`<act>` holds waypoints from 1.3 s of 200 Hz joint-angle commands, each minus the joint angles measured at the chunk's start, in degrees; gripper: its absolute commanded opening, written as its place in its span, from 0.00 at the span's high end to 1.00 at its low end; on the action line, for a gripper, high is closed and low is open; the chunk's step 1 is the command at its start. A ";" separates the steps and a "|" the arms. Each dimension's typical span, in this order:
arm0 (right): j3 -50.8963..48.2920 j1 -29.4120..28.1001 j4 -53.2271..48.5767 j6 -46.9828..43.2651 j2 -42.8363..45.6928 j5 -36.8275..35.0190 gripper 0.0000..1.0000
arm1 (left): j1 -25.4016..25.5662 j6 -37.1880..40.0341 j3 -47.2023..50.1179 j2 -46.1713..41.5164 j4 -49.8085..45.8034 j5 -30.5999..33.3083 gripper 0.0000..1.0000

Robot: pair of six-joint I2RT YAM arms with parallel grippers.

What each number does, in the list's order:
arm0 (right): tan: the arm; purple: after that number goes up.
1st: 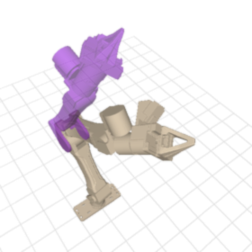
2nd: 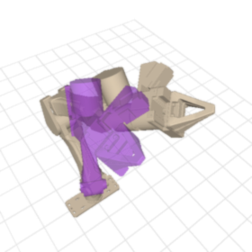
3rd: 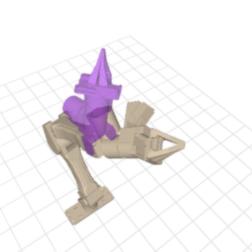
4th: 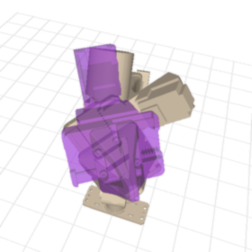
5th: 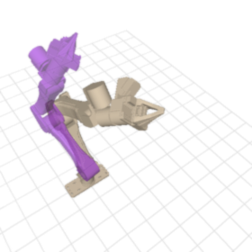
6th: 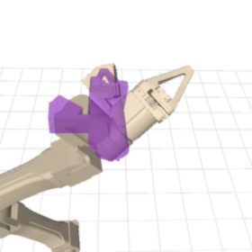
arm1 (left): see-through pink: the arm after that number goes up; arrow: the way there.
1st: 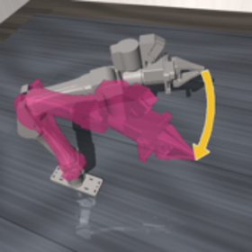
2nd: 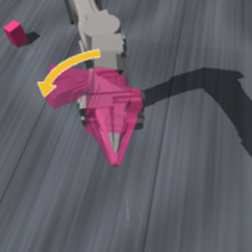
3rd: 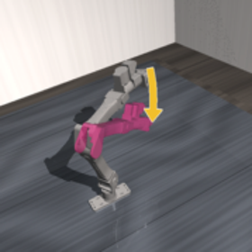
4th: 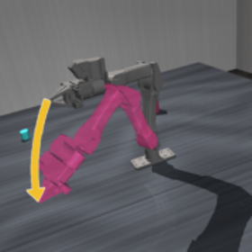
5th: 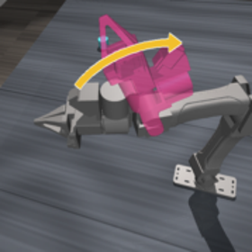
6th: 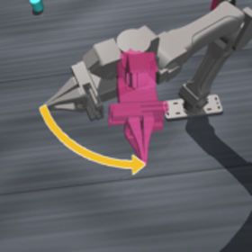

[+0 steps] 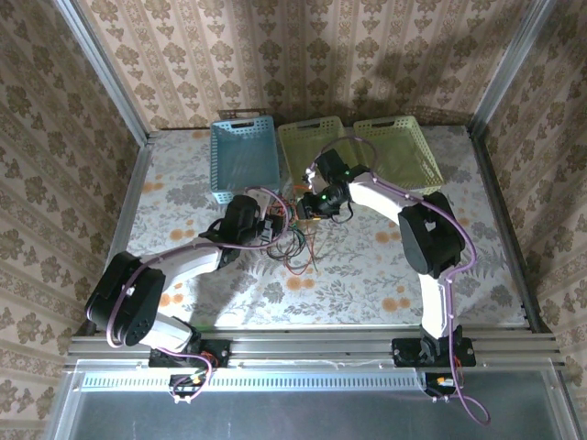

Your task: Untangle the cables

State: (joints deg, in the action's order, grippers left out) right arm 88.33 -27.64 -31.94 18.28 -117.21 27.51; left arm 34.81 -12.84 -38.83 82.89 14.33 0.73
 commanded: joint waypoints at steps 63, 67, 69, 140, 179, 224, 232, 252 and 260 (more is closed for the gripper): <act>-3.43 1.45 -2.81 -1.84 5.92 2.28 0.98 | 2.93 2.32 -10.15 12.90 -2.91 -0.89 0.47; -4.21 1.86 -2.22 -1.37 6.89 2.65 0.98 | 3.03 2.65 -10.78 13.90 -3.51 -0.98 0.47; -4.81 2.10 -1.89 -1.09 7.36 2.80 0.98 | 3.13 2.82 -11.10 14.36 -3.84 -0.99 0.47; -25.74 16.67 17.50 15.69 29.05 -3.50 1.00 | 4.70 3.74 -14.46 24.22 -9.92 4.72 0.48; -33.07 21.23 21.88 18.24 42.40 -16.54 1.00 | 4.74 2.18 -12.56 24.86 -9.44 6.65 0.48; -37.76 23.50 25.39 19.16 53.65 -23.96 1.00 | 4.66 1.33 -10.43 24.12 -9.03 7.93 0.48; -38.22 23.59 25.93 18.86 54.82 -24.33 1.00 | 4.64 1.17 -10.18 23.99 -9.05 8.34 0.48; -38.54 23.68 26.21 17.64 57.62 -26.87 1.00 | 4.66 1.02 -9.86 23.97 -8.95 9.03 0.49; -38.81 23.73 26.33 17.25 59.11 -28.85 1.00 | 4.57 0.89 -9.78 24.07 -9.13 9.64 0.49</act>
State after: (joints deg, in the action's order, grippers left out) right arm 50.24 -4.45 -9.93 36.12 -62.15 7.14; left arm 40.29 -11.03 -51.22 105.65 12.88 5.32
